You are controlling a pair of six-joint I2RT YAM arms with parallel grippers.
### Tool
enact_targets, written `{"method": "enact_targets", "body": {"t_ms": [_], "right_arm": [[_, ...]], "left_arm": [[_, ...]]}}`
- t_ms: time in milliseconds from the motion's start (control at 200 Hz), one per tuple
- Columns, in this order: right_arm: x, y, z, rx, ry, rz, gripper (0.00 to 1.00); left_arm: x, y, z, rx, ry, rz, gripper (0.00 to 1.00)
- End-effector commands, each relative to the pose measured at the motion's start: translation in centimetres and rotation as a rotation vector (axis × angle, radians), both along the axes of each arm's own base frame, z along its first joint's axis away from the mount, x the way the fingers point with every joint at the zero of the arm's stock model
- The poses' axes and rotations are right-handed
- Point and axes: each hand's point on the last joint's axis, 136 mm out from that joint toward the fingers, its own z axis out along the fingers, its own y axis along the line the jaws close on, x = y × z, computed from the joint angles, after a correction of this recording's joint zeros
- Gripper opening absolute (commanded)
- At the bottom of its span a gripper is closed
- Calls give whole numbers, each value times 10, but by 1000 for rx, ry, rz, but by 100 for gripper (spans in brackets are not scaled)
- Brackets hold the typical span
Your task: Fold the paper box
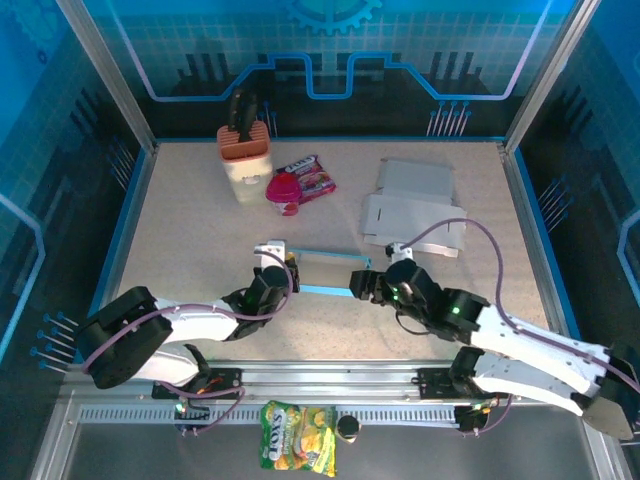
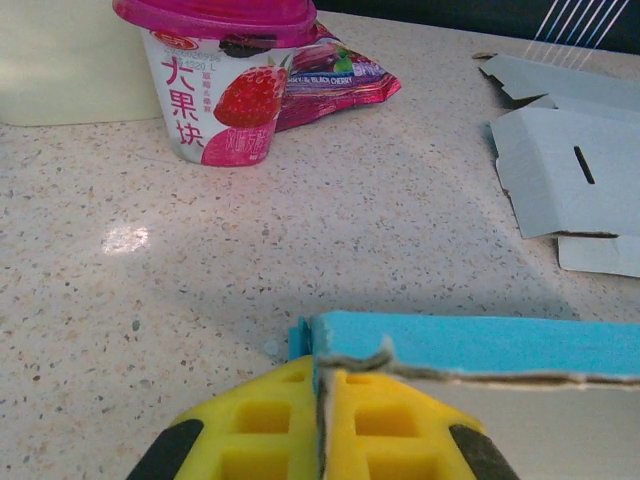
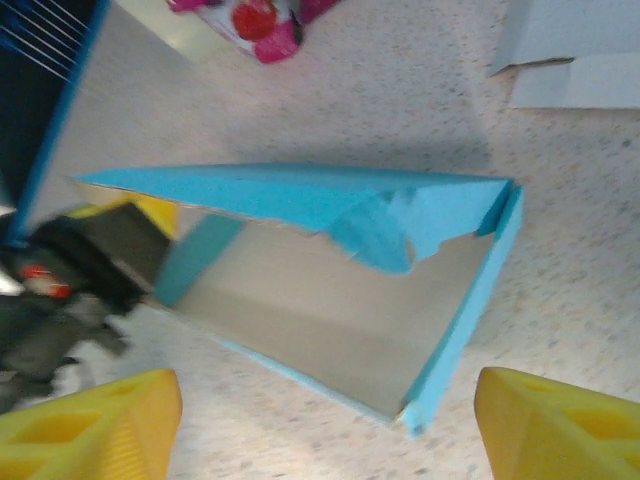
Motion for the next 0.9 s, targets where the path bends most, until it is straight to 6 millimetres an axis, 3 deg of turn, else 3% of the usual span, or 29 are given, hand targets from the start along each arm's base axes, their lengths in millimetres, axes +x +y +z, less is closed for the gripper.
{"method": "enact_targets", "body": {"t_ms": [0,55,180,395,620,895], "right_arm": [[-12,-6,15,173,84,-154,73],[-15,-9,20,249,131,-248,67],[-19,6,25,414,216,-390,67],[5,33,51,535,215,-500,71],[33,61,23,646,378,-532,63],[51,67,11,653,425,-549,51]], "left_arm": [[-9,10,-14,50,35,41,0],[-10,10,-14,53,31,50,0],[-14,11,-12,64,17,86,0],[-20,12,-12,62,2,121,0],[-23,10,-13,58,-6,127,0],[-23,8,-15,60,-10,126,0]]}}
